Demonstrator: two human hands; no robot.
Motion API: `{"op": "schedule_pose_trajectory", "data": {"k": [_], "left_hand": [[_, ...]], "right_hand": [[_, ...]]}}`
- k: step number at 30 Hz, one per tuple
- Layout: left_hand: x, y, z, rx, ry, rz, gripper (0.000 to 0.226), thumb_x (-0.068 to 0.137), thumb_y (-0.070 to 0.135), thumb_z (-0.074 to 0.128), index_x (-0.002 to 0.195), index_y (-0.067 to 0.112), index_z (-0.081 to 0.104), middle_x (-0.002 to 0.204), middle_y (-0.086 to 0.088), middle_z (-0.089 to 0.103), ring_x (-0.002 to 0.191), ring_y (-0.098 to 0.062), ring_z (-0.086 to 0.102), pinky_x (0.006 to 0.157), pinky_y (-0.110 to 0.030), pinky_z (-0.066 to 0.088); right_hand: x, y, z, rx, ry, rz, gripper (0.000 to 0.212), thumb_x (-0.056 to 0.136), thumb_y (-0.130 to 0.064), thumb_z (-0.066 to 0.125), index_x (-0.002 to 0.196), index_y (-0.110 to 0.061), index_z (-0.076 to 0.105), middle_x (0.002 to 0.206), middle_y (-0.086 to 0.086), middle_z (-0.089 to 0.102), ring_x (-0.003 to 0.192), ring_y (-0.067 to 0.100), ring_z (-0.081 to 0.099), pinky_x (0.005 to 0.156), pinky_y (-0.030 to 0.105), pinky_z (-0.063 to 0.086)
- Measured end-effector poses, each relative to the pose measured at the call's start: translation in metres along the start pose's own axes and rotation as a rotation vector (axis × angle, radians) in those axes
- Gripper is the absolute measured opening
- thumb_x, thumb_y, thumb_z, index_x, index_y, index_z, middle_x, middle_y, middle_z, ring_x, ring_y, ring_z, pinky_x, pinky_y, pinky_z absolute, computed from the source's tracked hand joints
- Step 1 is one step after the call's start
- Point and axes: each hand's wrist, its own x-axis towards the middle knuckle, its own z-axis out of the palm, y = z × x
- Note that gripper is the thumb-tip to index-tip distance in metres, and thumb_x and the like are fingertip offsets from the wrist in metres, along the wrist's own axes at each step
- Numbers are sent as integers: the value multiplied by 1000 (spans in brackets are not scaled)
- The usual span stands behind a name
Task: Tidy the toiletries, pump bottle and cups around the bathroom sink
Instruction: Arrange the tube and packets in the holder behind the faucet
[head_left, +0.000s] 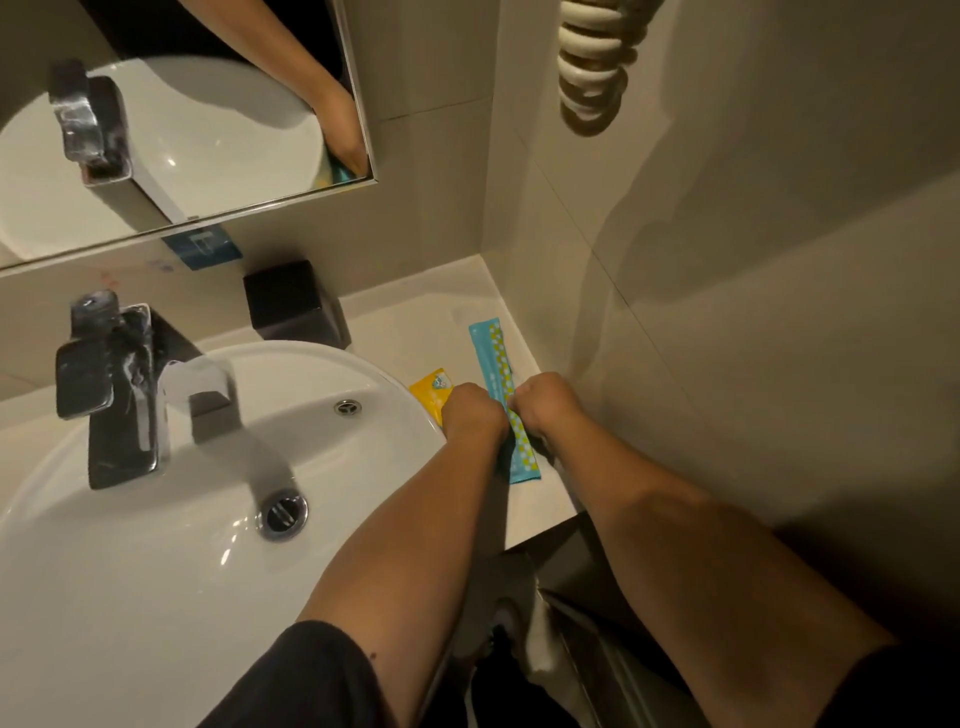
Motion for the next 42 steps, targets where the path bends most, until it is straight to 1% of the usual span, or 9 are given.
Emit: {"op": "schedule_pose_trajectory", "data": {"k": [4,7,10,16,20,24,27,35,42], "left_hand": [[-14,8,-11,-185,69,27,14,87,8,55,94,3,66,102,-15,68,97,-32,63,72,-32,45],[-26,17,-37,-239,95,84,7,86,9,57,81,12,61,93,-11,68,89,-29,63,69,-32,46],[-33,22,-79,-304,131,162,6,86,12,60,82,14,63,86,-6,68,82,-26,64,72,-36,53],[-46,8,-180,-381,309,306,8,87,16,61,80,19,64,81,1,67,78,-19,64,68,-33,51],[-40,-19,-231,-476,394,312,14,88,17,60,78,26,63,80,3,68,77,-21,68,68,-47,58],[-27,-27,-260,-485,539,286,11,90,14,59,82,20,65,82,3,68,79,-19,66,73,-38,55],[-11,-30,-265,-499,625,241,9,91,14,57,87,16,65,87,0,69,81,-18,64,67,-28,46],[27,-33,-245,-487,796,98,14,95,24,53,95,21,67,88,2,68,79,-17,62,67,-29,47],[49,-50,-229,-383,709,37,18,95,20,50,99,17,67,92,-4,70,83,-21,62,72,-33,51]], "right_hand": [[-10,-8,-9,124,28,-53,14,90,-13,54,80,-16,64,95,13,64,85,22,58,68,27,47],[-25,-24,-22,216,93,-115,28,85,-6,62,60,-17,56,64,5,63,63,21,56,59,29,49],[-47,-55,-35,282,114,-218,33,84,-4,63,53,-15,55,39,-7,51,46,13,43,48,23,38],[-80,-144,-28,268,101,-488,29,80,-13,65,53,-15,58,55,2,54,59,20,50,65,46,51],[-96,-202,-7,214,45,-624,23,84,-14,64,61,-17,61,64,3,62,66,21,57,74,46,55],[-89,-244,12,110,56,-738,27,86,-16,63,60,-18,57,64,0,59,65,18,55,65,34,48],[-73,-262,25,86,75,-799,24,89,-19,62,66,-22,57,69,-4,60,69,16,57,64,28,42],[-25,-263,55,120,64,-843,9,89,-20,62,83,-16,67,84,5,69,79,20,62,71,31,47],[0,-244,72,8,32,-822,11,90,-23,61,81,-18,64,78,-3,64,76,17,58,67,26,39]]}}
